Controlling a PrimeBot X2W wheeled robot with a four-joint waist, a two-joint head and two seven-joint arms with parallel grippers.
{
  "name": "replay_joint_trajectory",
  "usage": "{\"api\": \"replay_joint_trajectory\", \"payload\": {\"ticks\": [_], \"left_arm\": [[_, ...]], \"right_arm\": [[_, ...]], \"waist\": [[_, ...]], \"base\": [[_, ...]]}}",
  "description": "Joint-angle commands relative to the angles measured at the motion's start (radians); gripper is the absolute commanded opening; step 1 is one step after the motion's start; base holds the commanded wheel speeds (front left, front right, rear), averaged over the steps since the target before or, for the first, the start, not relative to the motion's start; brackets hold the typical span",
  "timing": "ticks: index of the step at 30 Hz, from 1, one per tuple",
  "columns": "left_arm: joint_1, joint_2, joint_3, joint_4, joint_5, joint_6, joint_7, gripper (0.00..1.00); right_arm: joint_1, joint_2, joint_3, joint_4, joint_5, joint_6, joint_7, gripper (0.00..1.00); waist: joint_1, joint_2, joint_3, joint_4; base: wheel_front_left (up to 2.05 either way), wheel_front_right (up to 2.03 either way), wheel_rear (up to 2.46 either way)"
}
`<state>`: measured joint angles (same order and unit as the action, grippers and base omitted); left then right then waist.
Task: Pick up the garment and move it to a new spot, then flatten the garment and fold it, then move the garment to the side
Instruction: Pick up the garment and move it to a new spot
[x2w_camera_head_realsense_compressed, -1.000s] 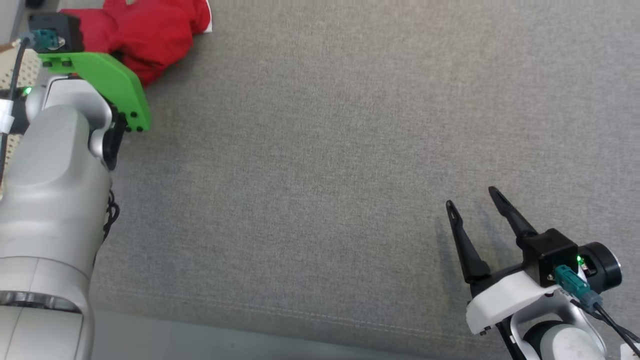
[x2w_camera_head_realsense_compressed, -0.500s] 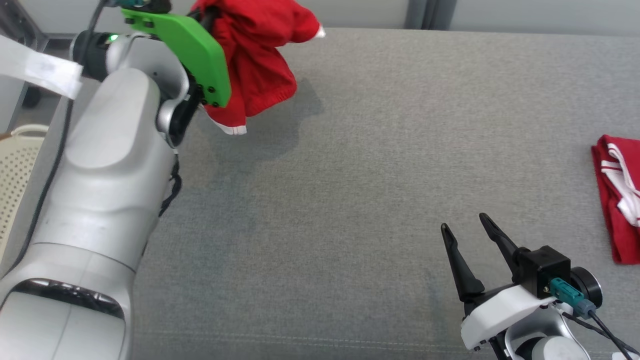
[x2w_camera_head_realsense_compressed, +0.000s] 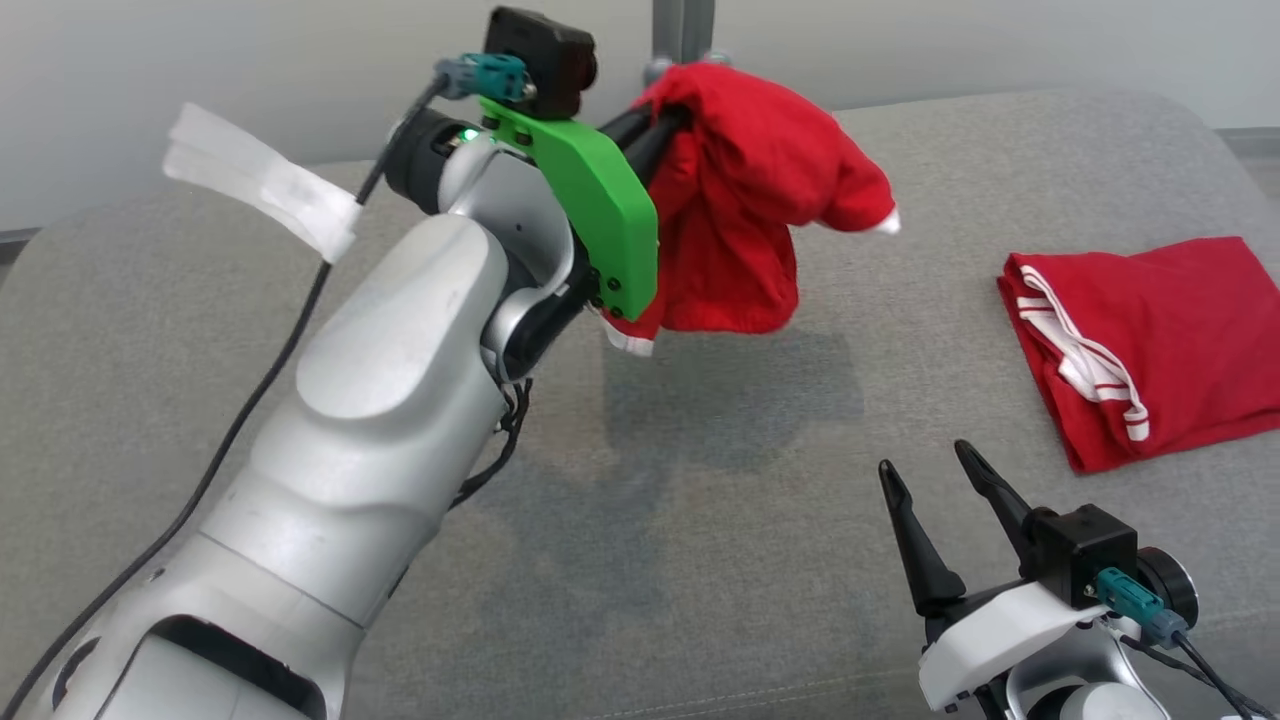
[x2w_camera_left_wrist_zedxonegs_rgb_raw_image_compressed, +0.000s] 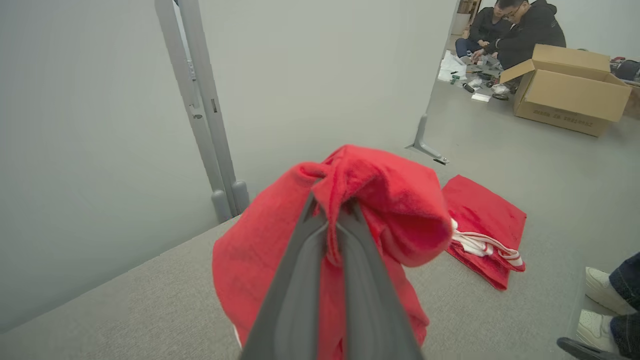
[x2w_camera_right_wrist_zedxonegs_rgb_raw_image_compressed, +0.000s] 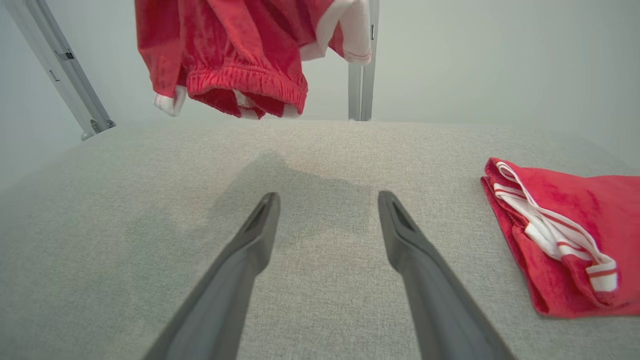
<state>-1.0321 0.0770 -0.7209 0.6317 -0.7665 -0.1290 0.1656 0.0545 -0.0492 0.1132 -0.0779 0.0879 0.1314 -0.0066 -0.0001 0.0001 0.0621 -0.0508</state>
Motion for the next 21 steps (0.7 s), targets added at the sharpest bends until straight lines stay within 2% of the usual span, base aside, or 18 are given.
{"api": "replay_joint_trajectory", "payload": {"ticks": [1,5,11,14,15,16,21], "left_arm": [[0.024,-0.002,-0.018,-0.005,-0.008,-0.002,0.009,0.0],[0.063,0.003,-0.055,0.006,-0.005,-0.002,0.024,0.0],[0.109,0.059,-0.103,0.119,0.042,0.02,0.041,0.0],[0.119,0.085,-0.118,0.186,0.07,0.036,0.016,0.0],[0.119,0.095,-0.124,0.21,0.084,0.047,-0.001,0.86],[0.119,0.103,-0.129,0.235,0.099,0.061,-0.019,1.0],[0.11,0.104,-0.121,0.33,0.115,0.104,-0.091,1.0]], "right_arm": [[-0.012,-0.003,0.001,-0.004,0.004,-0.001,-0.005,1.0],[-0.02,-0.003,0.007,-0.003,0.007,-0.001,-0.008,1.0],[-0.042,-0.003,0.025,0.006,0.015,-0.001,-0.019,1.0],[-0.046,-0.003,0.029,0.007,0.016,-0.001,-0.024,1.0],[-0.051,-0.003,0.028,0.008,0.017,-0.001,-0.025,1.0],[-0.055,-0.003,0.027,0.009,0.017,-0.001,-0.027,1.0],[-0.06,-0.003,0.015,0.014,0.019,-0.001,-0.034,1.0]], "waist": [[0.0001,-0.0001,-0.008,-0.056],[0.0001,-0.0001,0.015,-0.084],[0.0001,-0.0001,0.045,-0.133],[0.0001,-0.0001,0.061,-0.158],[0.0001,-0.0001,0.066,-0.165],[0.0001,-0.0001,0.071,-0.171],[0.0001,-0.0001,0.083,-0.174]], "base": [[0.0,0.0,0.0],[0.0,0.0,0.0],[0.0,0.0,0.0],[0.0,0.0,0.0],[0.0,0.0,0.0],[0.0,0.0,0.0],[0.0,0.0,0.0]]}}
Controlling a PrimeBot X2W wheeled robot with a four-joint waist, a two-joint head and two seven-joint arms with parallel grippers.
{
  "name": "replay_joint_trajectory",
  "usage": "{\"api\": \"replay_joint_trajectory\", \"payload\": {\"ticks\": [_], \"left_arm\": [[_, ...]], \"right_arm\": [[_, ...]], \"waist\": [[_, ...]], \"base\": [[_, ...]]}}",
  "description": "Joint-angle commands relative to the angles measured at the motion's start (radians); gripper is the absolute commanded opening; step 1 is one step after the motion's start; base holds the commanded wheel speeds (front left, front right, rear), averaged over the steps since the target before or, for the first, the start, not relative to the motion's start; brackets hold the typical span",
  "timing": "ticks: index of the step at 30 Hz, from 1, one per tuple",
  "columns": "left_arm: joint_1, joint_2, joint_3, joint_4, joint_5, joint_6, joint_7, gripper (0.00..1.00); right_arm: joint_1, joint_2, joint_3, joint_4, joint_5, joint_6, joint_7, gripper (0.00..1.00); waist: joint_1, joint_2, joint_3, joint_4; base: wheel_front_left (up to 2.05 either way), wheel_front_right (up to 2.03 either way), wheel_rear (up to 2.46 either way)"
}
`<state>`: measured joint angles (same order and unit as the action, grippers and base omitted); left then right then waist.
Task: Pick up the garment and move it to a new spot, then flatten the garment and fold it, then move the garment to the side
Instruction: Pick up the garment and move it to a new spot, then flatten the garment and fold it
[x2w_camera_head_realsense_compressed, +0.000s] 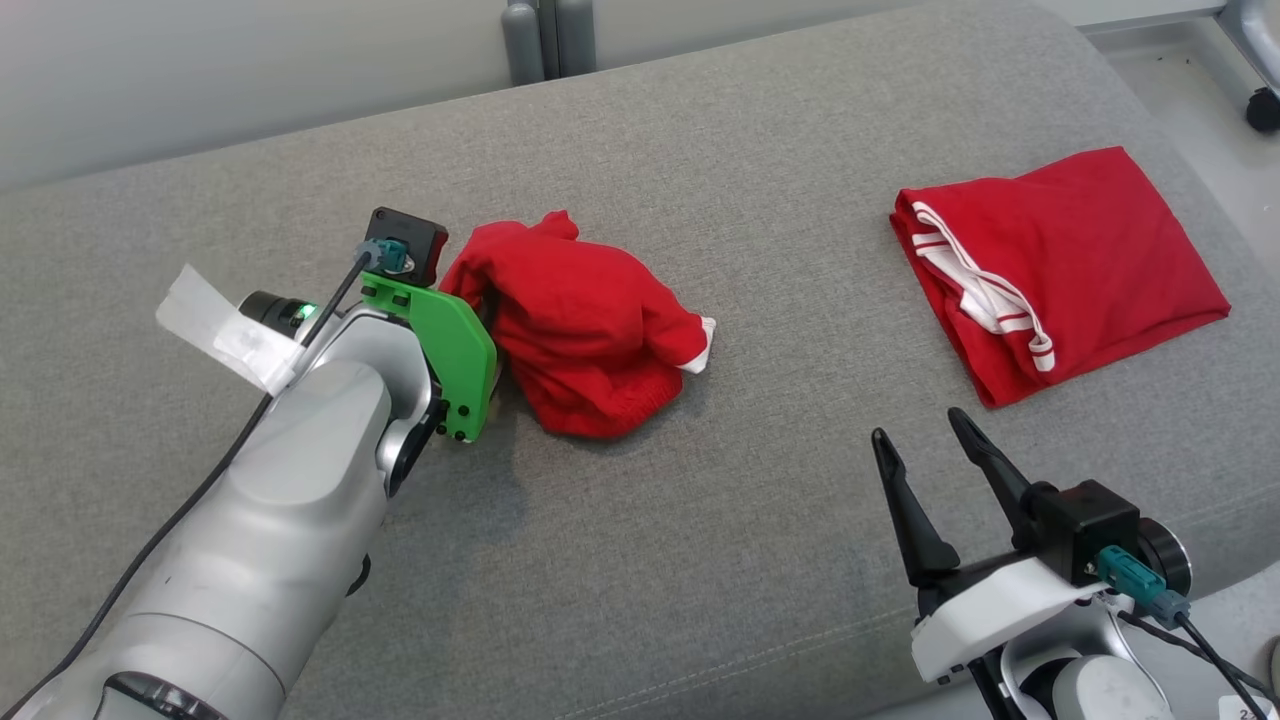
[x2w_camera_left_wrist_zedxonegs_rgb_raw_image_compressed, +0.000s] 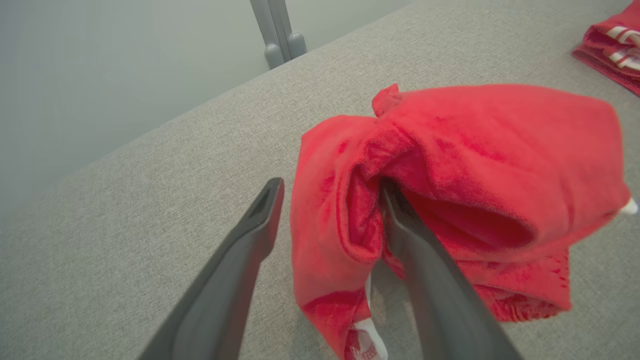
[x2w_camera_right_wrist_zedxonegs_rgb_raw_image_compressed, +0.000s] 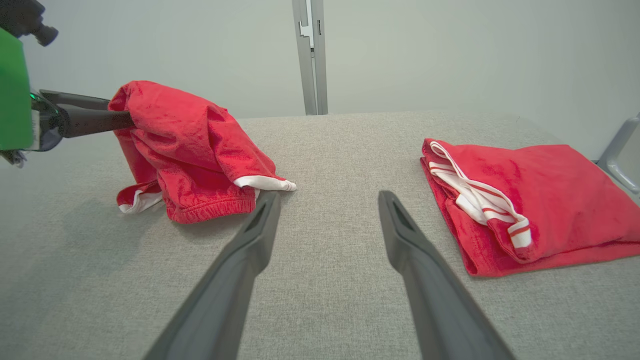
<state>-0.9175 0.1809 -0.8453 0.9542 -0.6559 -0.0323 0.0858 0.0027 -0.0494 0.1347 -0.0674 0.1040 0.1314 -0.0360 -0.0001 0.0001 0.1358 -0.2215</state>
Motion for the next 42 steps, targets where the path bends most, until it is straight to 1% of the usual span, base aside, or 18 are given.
{"api": "replay_joint_trajectory", "payload": {"ticks": [1,6,10,11,14,16,17,20,24,27,31,35,42], "left_arm": [[-0.007,-0.002,0.006,0.022,0.001,0.009,-0.019,1.0],[-0.003,-0.021,0.021,0.077,-0.022,0.0,-0.042,1.0],[-0.001,-0.024,0.032,0.107,-0.049,-0.009,-0.015,1.0],[-0.01,-0.015,0.032,0.115,-0.051,0.003,-0.001,1.0],[-0.007,-0.006,0.032,0.125,-0.054,0.022,0.022,1.0],[0.007,-0.008,0.032,0.125,-0.063,0.014,0.039,1.0],[0.024,-0.013,0.036,0.122,-0.076,0.003,0.056,1.0],[0.066,-0.031,0.036,0.096,-0.101,-0.023,0.1,1.0],[0.127,-0.048,0.012,0.046,-0.108,-0.036,0.13,1.0],[0.181,-0.08,0.006,-0.021,-0.14,-0.055,0.149,1.0],[0.226,-0.098,-0.011,-0.114,-0.165,-0.063,0.178,1.0],[0.247,-0.113,-0.016,-0.185,-0.179,-0.031,0.19,1.0],[0.253,-0.12,0.01,-0.236,-0.215,0.021,0.184,1.0]], "right_arm": [[-0.006,-0.003,-0.009,0.005,0.002,-0.001,-0.006,1.0],[0.001,-0.003,-0.009,0.014,0.005,-0.001,-0.004,1.0],[0.01,-0.003,-0.01,0.02,0.005,-0.001,0.0,1.0],[0.014,-0.003,-0.012,0.022,0.008,-0.001,0.002,1.0],[0.019,-0.003,-0.014,0.023,0.01,-0.001,0.004,1.0],[0.022,-0.003,-0.015,0.023,0.011,-0.001,0.005,1.0],[0.026,-0.003,-0.017,0.023,0.011,-0.001,0.005,1.0],[0.033,-0.003,-0.023,0.02,0.011,-0.001,0.008,1.0],[0.03,-0.003,-0.024,0.017,0.011,-0.001,0.013,1.0],[0.028,-0.003,-0.023,0.014,0.009,-0.001,0.013,1.0],[0.027,-0.003,-0.022,0.011,0.008,-0.001,0.014,1.0],[0.015,-0.003,-0.016,0.006,0.007,-0.001,0.014,1.0],[-0.004,-0.003,-0.022,-0.002,-0.003,-0.001,0.015,1.0]], "waist": [[0.0001,-0.0001,0.009,0.003],[0.0001,-0.0001,-0.017,0.048],[0.0001,-0.0001,-0.049,0.091],[0.0001,-0.0001,-0.064,0.11],[0.0001,-0.0001,-0.084,0.131],[0.0001,-0.0001,-0.09,0.137],[0.0001,-0.0001,-0.094,0.142],[0.0001,-0.0001,-0.104,0.155],[0.0001,-0.0001,-0.105,0.161],[0.0001,-0.0001,-0.102,0.162],[0.0001,-0.0001,-0.094,0.156],[0.0001,-0.0001,-0.078,0.135],[0.0001,-0.0001,-0.038,0.085]], "base": [[0.0,0.0,0.0],[0.0,0.0,0.0],[0.0,0.0,0.0],[0.0,0.0,0.0],[0.0,0.0,0.0],[0.0,0.0,0.0],[0.0,0.0,0.0],[0.0,0.0,0.0],[0.0,0.0,0.0],[0.0,0.0,0.0],[0.0,0.0,0.0],[0.0,0.0,0.0],[0.0,0.0,0.0]]}}
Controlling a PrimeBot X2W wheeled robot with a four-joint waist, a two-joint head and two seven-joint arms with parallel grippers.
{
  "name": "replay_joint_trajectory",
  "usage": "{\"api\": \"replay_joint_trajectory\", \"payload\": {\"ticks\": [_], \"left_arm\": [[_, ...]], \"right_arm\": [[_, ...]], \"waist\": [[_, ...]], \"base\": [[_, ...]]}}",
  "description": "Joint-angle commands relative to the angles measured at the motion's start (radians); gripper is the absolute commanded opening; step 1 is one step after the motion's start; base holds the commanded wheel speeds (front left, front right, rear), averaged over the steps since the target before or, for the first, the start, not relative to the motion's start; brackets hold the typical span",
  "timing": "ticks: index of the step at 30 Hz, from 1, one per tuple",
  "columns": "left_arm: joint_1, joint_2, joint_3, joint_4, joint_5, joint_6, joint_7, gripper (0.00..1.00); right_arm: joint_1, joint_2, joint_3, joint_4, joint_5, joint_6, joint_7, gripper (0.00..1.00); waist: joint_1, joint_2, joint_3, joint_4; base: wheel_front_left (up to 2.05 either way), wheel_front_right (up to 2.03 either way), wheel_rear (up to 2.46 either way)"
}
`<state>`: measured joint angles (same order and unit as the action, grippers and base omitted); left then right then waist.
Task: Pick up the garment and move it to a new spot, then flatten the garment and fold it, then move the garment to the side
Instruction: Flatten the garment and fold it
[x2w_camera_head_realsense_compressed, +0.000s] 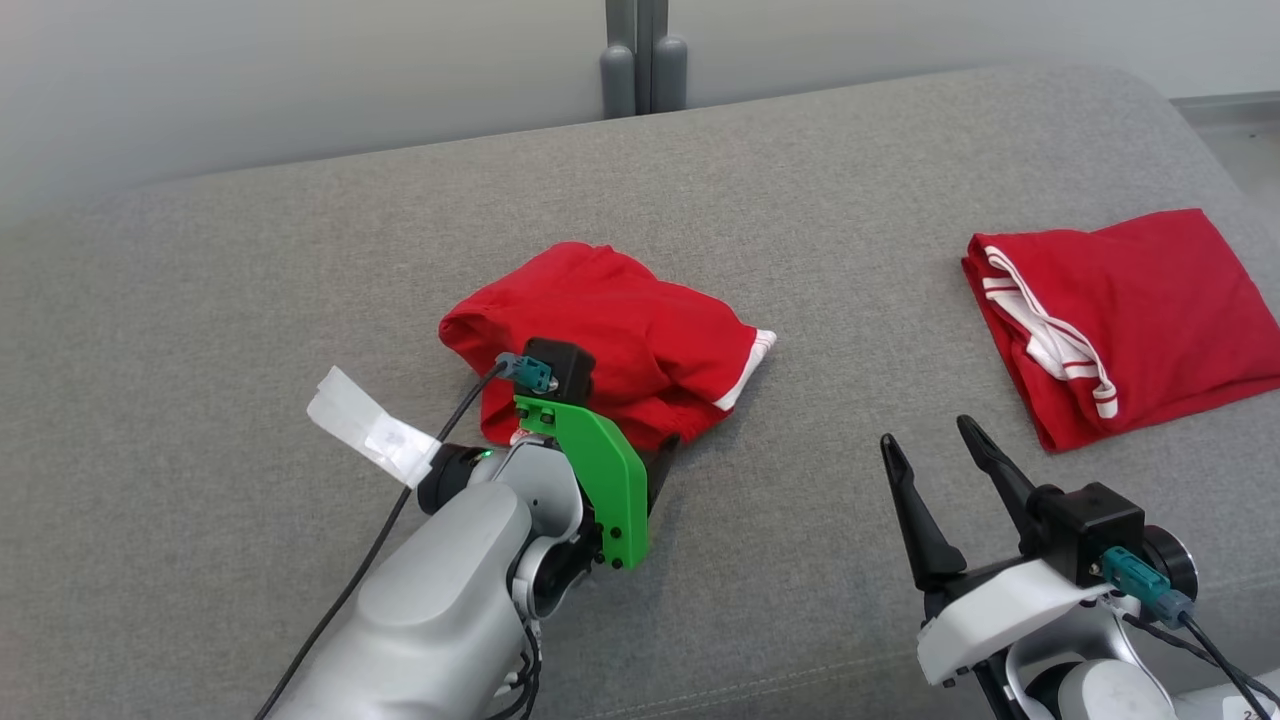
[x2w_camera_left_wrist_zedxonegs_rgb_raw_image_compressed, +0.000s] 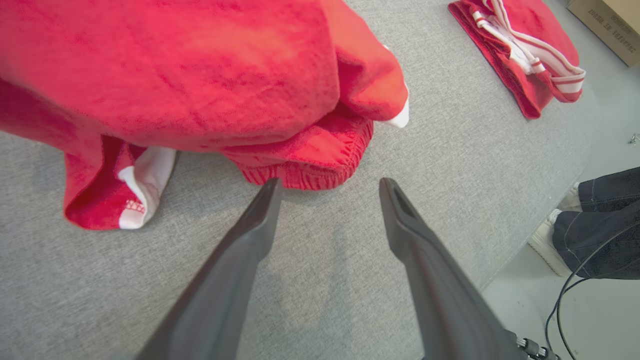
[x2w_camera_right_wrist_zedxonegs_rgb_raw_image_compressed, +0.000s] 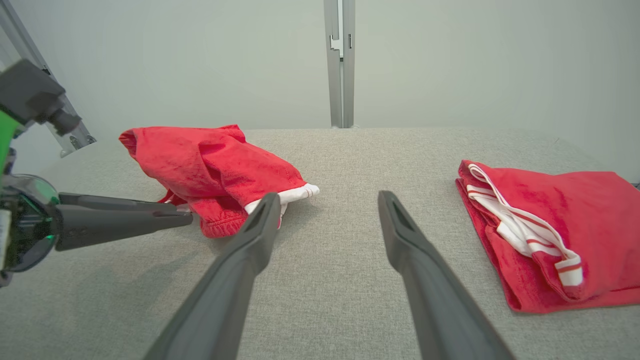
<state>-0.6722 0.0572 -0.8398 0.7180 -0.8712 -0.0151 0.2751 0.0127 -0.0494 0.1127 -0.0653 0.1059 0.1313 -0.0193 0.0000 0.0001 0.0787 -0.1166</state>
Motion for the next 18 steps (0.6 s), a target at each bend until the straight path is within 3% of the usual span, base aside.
{"api": "replay_joint_trajectory", "payload": {"ticks": [1,7,14,15,16,17,18], "left_arm": [[0.004,0.003,0.01,-0.002,-0.006,0.01,-0.007,1.0],[-0.026,-0.001,0.028,0.022,-0.02,0.069,-0.023,1.0],[-0.036,-0.002,0.04,0.055,-0.048,0.078,-0.003,1.0],[-0.038,-0.002,0.043,0.056,-0.053,0.073,-0.005,0.73],[-0.041,-0.002,0.047,0.057,-0.055,0.069,-0.015,0.28],[-0.046,-0.003,0.05,0.056,-0.055,0.064,-0.025,0.0],[-0.046,-0.003,0.05,0.056,-0.055,0.064,-0.025,0.0]], "right_arm": [[-0.016,-0.003,0.001,-0.006,-0.006,-0.001,-0.003,1.0],[-0.027,-0.003,0.001,-0.009,-0.006,-0.001,-0.01,1.0],[-0.032,-0.003,-0.006,-0.008,-0.005,-0.001,-0.019,1.0],[-0.033,-0.003,-0.008,-0.008,-0.005,-0.001,-0.019,1.0],[-0.034,-0.003,-0.009,-0.006,-0.005,-0.001,-0.019,1.0],[-0.035,-0.003,-0.009,-0.005,-0.005,-0.001,-0.019,1.0],[-0.035,-0.003,-0.009,-0.005,-0.005,-0.001,-0.019,1.0]], "waist": [[0.0,-0.0001,0.026,-0.028],[0.0,-0.0001,0.059,-0.068],[0.0,-0.0001,0.081,-0.084],[0.0,-0.0001,0.082,-0.083],[0.0,-0.0001,0.083,-0.082],[0.0,-0.0001,0.082,-0.08],[0.0,-0.0001,0.082,-0.08]], "base": [[0.0,0.0,0.0],[0.0,0.0,0.0],[0.0,0.0,0.0],[0.0,0.0,0.0],[0.0,0.0,0.0],[0.0,0.0,0.0],[0.0,0.0,0.0]]}}
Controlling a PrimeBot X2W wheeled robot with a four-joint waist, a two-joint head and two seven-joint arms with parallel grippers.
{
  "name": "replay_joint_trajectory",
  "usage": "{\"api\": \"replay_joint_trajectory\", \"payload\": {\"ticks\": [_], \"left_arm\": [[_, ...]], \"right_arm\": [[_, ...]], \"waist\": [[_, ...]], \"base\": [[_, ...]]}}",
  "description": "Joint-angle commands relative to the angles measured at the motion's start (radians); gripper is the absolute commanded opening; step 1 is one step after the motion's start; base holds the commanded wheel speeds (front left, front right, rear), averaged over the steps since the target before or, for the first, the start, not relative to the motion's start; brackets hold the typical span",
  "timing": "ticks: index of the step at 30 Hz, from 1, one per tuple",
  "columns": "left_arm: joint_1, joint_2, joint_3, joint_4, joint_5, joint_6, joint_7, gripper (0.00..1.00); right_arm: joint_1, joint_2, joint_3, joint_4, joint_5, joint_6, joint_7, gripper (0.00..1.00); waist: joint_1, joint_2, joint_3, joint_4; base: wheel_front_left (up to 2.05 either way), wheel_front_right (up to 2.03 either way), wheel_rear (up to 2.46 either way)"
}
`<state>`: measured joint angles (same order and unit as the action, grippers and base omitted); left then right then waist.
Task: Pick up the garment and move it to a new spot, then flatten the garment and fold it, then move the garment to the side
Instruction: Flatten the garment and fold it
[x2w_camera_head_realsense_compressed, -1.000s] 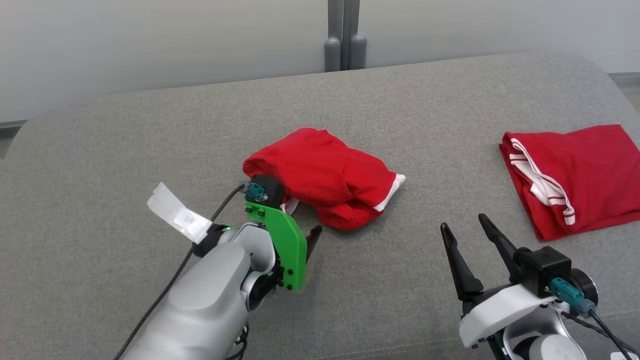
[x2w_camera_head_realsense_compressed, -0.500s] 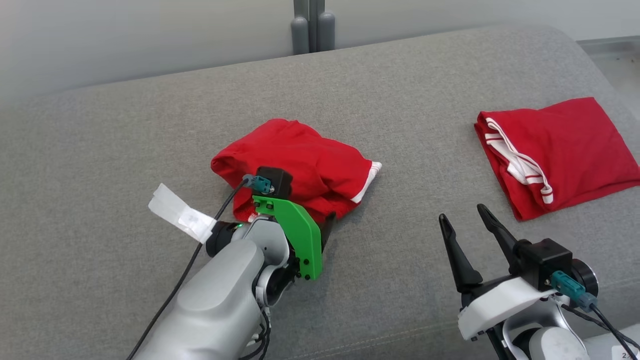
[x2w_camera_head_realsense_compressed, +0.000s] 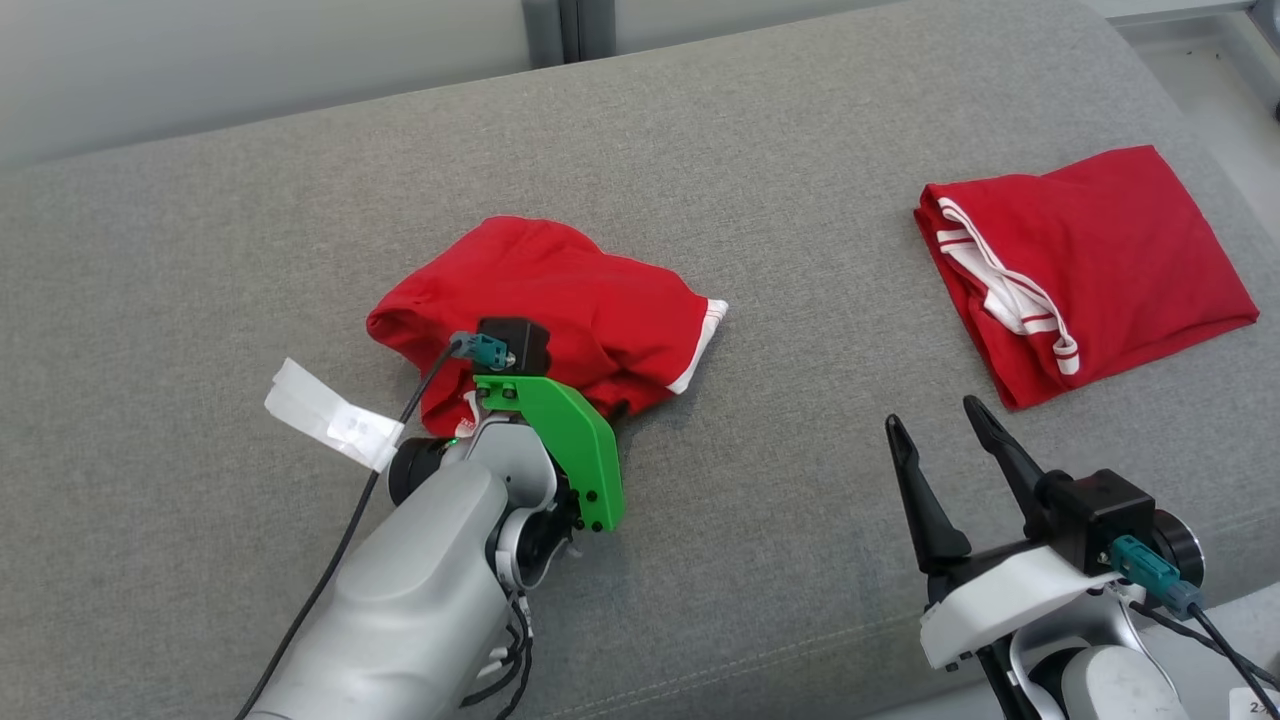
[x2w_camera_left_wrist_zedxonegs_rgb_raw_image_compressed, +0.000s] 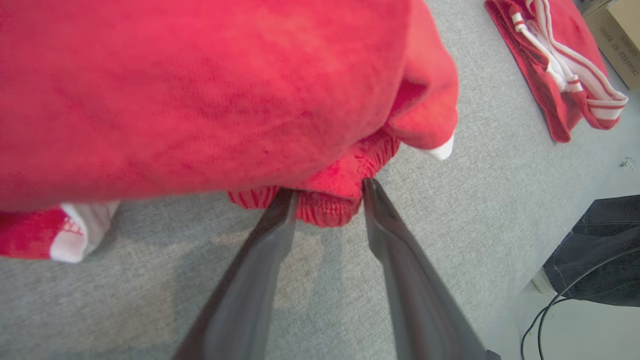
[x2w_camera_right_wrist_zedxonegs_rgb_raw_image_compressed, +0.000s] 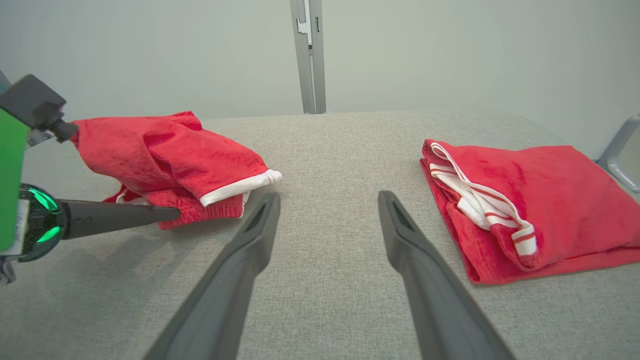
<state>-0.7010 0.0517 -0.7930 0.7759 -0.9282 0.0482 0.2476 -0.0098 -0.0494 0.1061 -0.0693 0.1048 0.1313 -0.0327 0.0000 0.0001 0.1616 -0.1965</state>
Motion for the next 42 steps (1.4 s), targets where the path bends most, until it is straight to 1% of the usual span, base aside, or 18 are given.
{"api": "replay_joint_trajectory", "payload": {"ticks": [1,4,9,14,17,23,27,28,29,33,36,39,42], "left_arm": [[-0.016,0.005,0.008,-0.002,-0.002,-0.008,-0.016,0.0],[-0.025,0.014,0.016,-0.003,0.004,-0.008,-0.042,0.0],[-0.066,0.047,0.03,-0.026,0.046,0.021,-0.129,0.0],[-0.123,0.081,0.026,-0.087,0.095,0.038,-0.177,0.0],[-0.152,0.099,0.032,-0.137,0.104,0.041,-0.188,0.0],[-0.205,0.118,0.039,-0.248,0.109,0.022,-0.185,0.0],[-0.24,0.112,0.04,-0.312,0.103,0.001,-0.18,0.0],[-0.248,0.096,0.047,-0.34,0.079,-0.015,-0.172,0.0],[-0.258,0.092,0.045,-0.35,0.078,-0.023,-0.17,0.0],[-0.29,0.059,0.053,-0.38,0.052,-0.042,-0.173,0.0],[-0.299,0.032,0.088,-0.392,-0.007,-0.053,-0.191,0.0],[-0.299,0.032,0.135,-0.36,-0.035,-0.021,-0.227,0.0],[-0.248,0.068,0.174,-0.303,-0.046,0.014,-0.256,0.0]], "right_arm": [[-0.011,-0.003,-0.003,0.003,-0.002,-0.001,-0.007,1.0],[-0.01,-0.003,-0.002,0.007,-0.002,-0.001,-0.007,1.0],[-0.004,-0.003,0.004,0.016,0.001,-0.001,-0.006,1.0],[0.01,-0.003,0.015,0.025,0.007,-0.001,-0.004,1.0],[0.018,-0.003,0.019,0.028,0.009,-0.001,0.0,1.0],[0.027,-0.003,0.026,0.034,0.012,-0.001,0.003,1.0],[0.029,-0.003,0.029,0.035,0.015,-0.001,0.002,1.0],[0.03,-0.003,0.03,0.034,0.016,-0.001,0.002,1.0],[0.031,-0.003,0.031,0.034,0.016,-0.001,0.001,1.0],[0.034,-0.003,0.036,0.037,0.018,-0.001,-0.005,1.0],[0.035,-0.003,0.039,0.038,0.022,-0.001,-0.007,1.0],[0.029,-0.002,0.043,0.035,0.024,-0.001,-0.009,1.0],[0.023,-0.003,0.035,0.031,0.025,-0.001,-0.011,1.0]], "waist": [[0.0,-0.0001,-0.005,0.008],[0.0,-0.0001,-0.013,0.016],[0.0,-0.0001,-0.042,0.037],[0.0,-0.0001,-0.08,0.057],[0.0,-0.0001,-0.1,0.063],[0.0,-0.0001,-0.131,0.064],[0.0,-0.0001,-0.143,0.06],[0.0,-0.0001,-0.145,0.057],[0.0,-0.0001,-0.146,0.056],[0.0,-0.0001,-0.144,0.051],[0.0,-0.0001,-0.141,0.046],[0.0,-0.0001,-0.129,0.04],[0.0,-0.0001,-0.113,0.04]], "base": [[0.0,0.0,0.0],[0.0,0.0,0.0],[0.0,0.0,0.0],[0.0,0.0,0.0],[0.0,0.0,0.0],[0.0,0.0,0.0],[0.0,0.0,0.0],[0.0,0.0,0.0],[0.0,0.0,0.0],[0.0,0.0,0.0],[0.0,0.0,0.0],[0.0,0.0,0.0],[0.0,0.0,0.0]]}}
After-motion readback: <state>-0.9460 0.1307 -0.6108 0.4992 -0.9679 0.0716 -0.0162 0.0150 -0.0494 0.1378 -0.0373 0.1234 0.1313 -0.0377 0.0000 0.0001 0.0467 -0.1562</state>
